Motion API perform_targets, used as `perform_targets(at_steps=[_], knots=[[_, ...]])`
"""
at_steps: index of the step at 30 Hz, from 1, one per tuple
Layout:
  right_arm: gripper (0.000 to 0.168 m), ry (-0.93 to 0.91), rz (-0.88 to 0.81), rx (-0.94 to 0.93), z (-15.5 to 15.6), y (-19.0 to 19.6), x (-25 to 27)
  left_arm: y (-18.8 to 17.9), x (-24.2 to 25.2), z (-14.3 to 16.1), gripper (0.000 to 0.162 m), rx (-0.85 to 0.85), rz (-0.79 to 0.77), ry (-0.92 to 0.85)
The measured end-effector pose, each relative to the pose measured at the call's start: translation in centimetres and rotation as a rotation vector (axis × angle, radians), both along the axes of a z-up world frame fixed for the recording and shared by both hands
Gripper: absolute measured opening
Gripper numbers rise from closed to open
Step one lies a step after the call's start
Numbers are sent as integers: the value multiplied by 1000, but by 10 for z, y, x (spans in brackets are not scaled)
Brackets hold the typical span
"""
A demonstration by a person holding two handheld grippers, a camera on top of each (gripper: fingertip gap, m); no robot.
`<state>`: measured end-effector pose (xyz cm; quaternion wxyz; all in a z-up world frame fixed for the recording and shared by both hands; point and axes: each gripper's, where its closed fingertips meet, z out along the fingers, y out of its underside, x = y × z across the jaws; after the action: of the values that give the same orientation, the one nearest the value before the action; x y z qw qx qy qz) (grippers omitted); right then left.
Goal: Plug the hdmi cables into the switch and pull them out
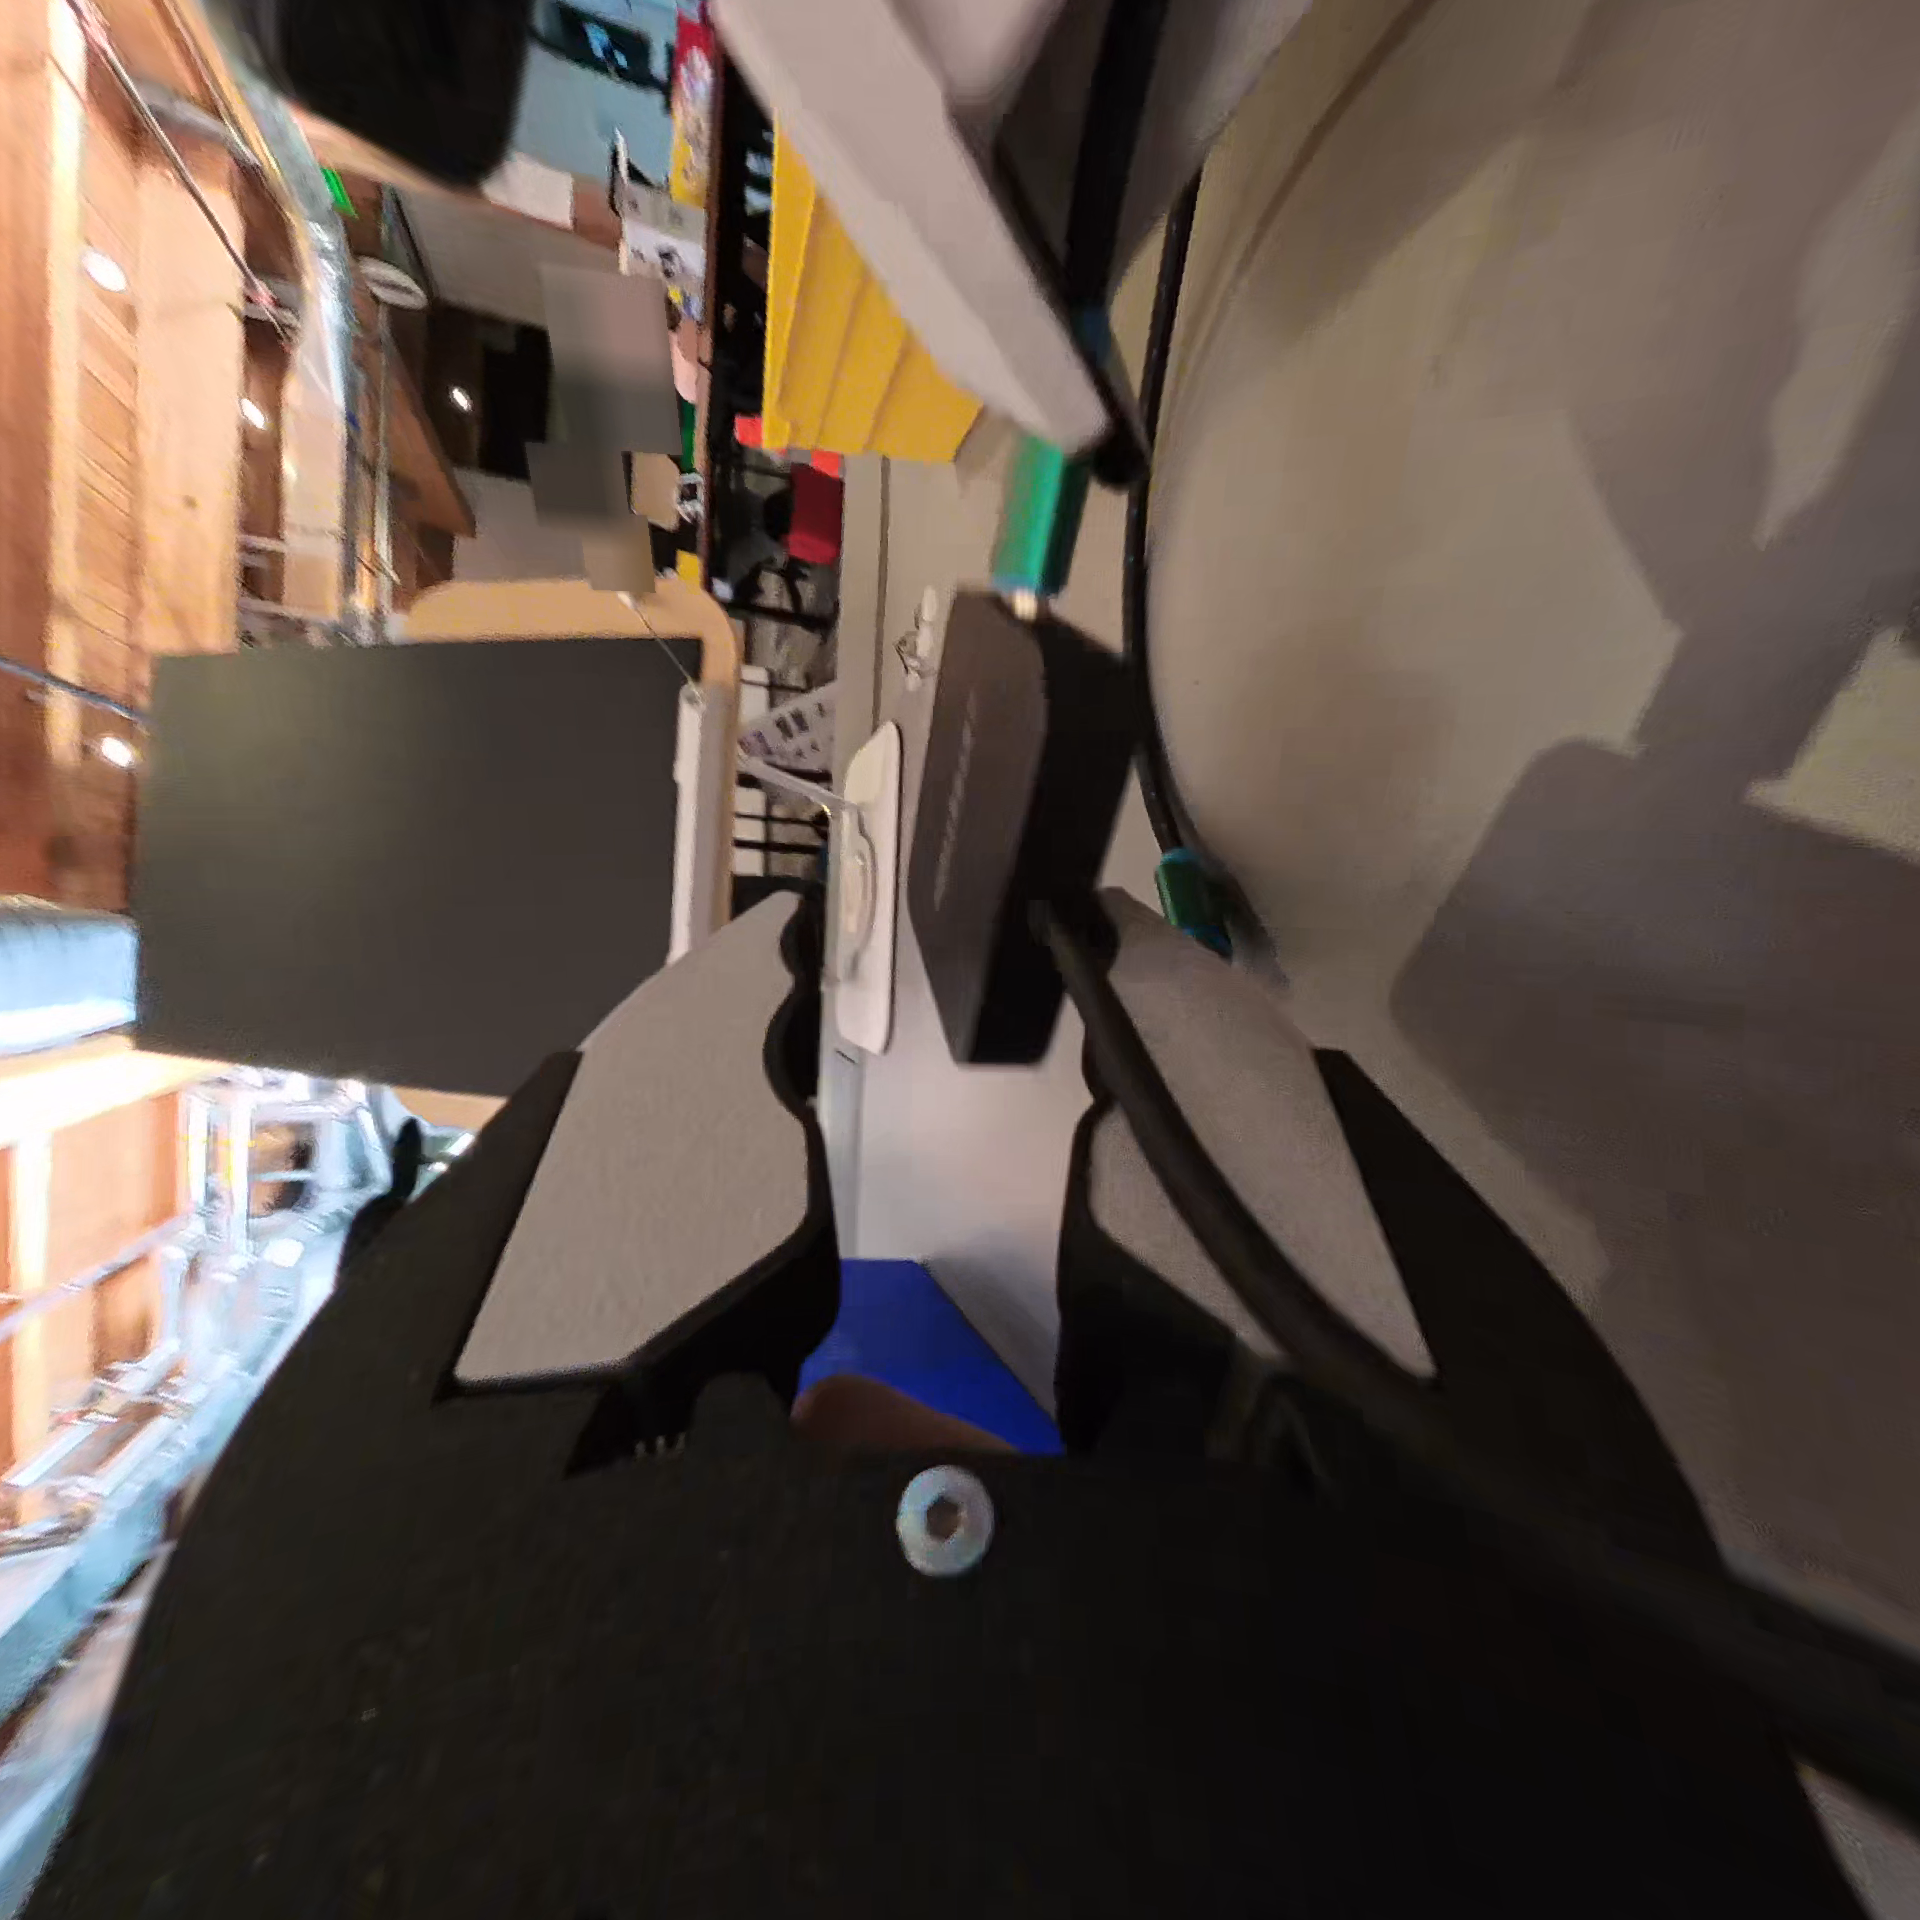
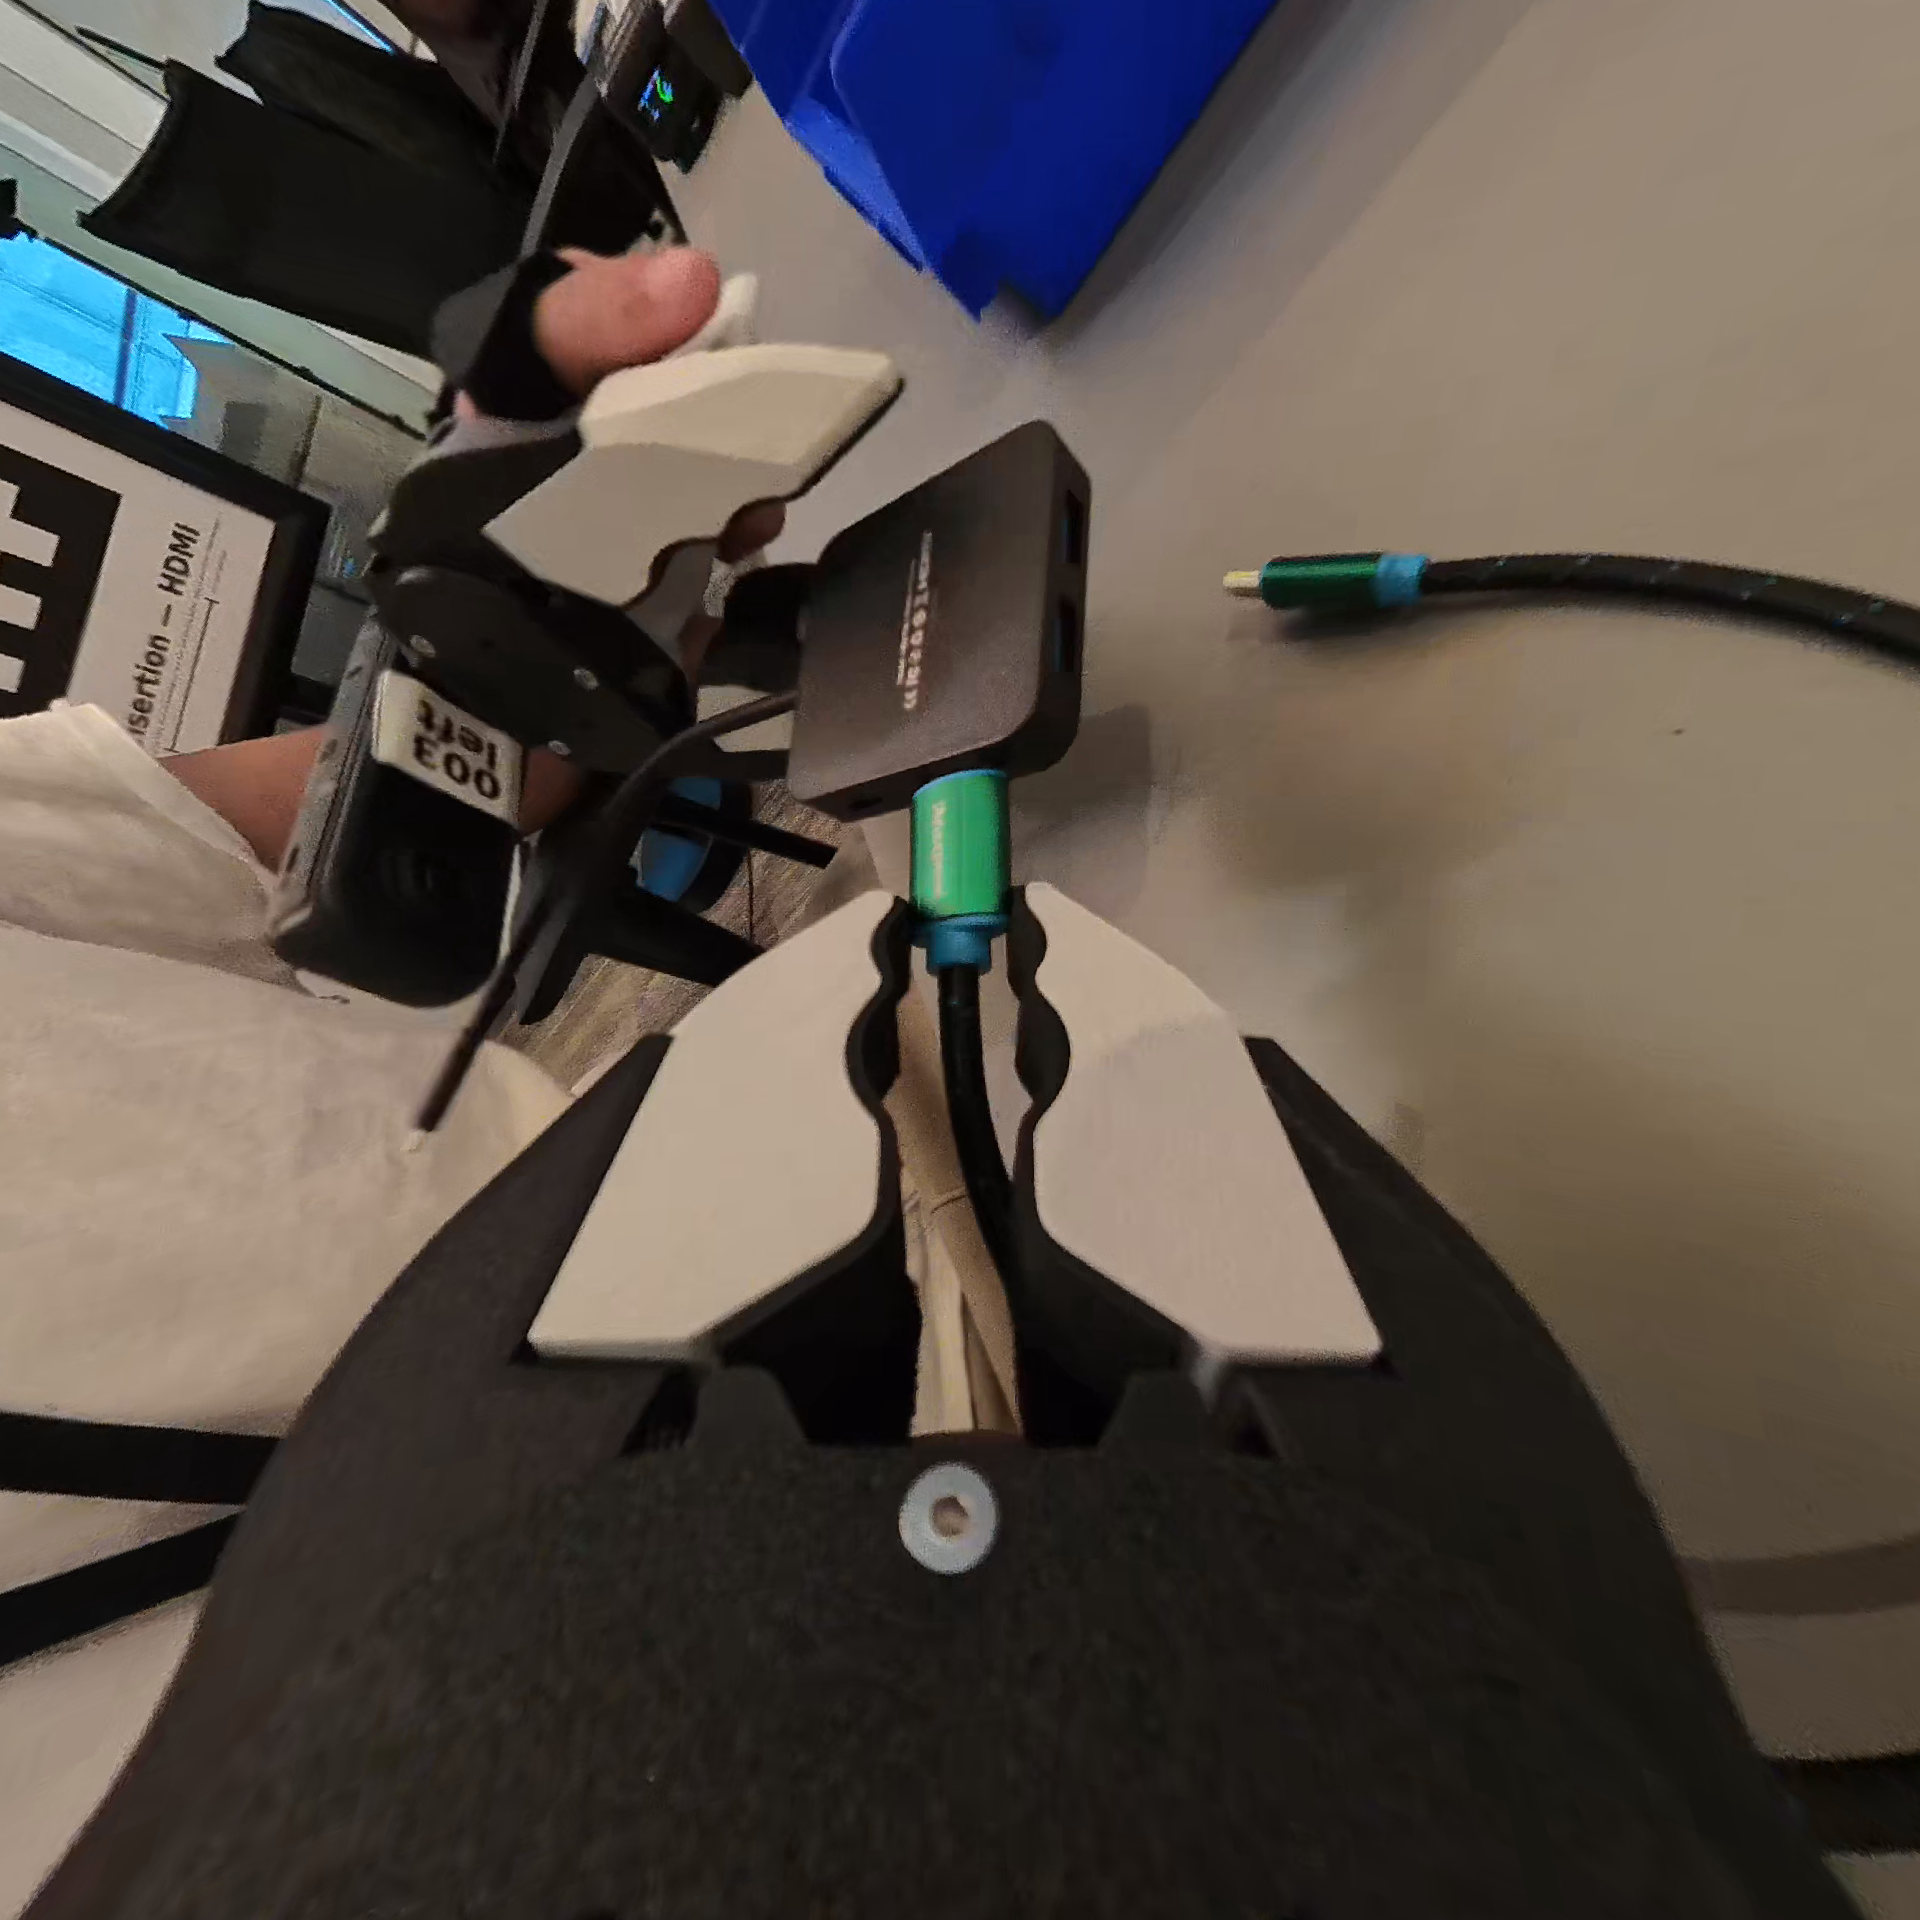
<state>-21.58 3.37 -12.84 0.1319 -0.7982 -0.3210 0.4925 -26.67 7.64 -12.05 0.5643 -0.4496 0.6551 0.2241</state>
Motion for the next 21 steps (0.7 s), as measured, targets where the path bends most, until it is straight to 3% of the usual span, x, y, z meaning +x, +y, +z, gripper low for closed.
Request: perform_targets(at_steps=[8, 13, 17, 19, 21], knots=[[15, -19, -36, 18, -4, 3, -5, -10, 15, -16, 32, 62, -56, 73], [18, -1, -74, 31, -7, 8, -5, -4, 14, -10, 14, 74, -16, 37], [22, -5, -73, 288, 2, 18, -6, 5, 5, -5, 14, 8, 1, -48], [22, 48, -146, 431, 20, 29, -4, 10, -2, -4, 14, -20, 24, -97], [34, 116, -248, 586, 44, 40, 2, 14, -10, 0, 14, -38, 48, -146]])
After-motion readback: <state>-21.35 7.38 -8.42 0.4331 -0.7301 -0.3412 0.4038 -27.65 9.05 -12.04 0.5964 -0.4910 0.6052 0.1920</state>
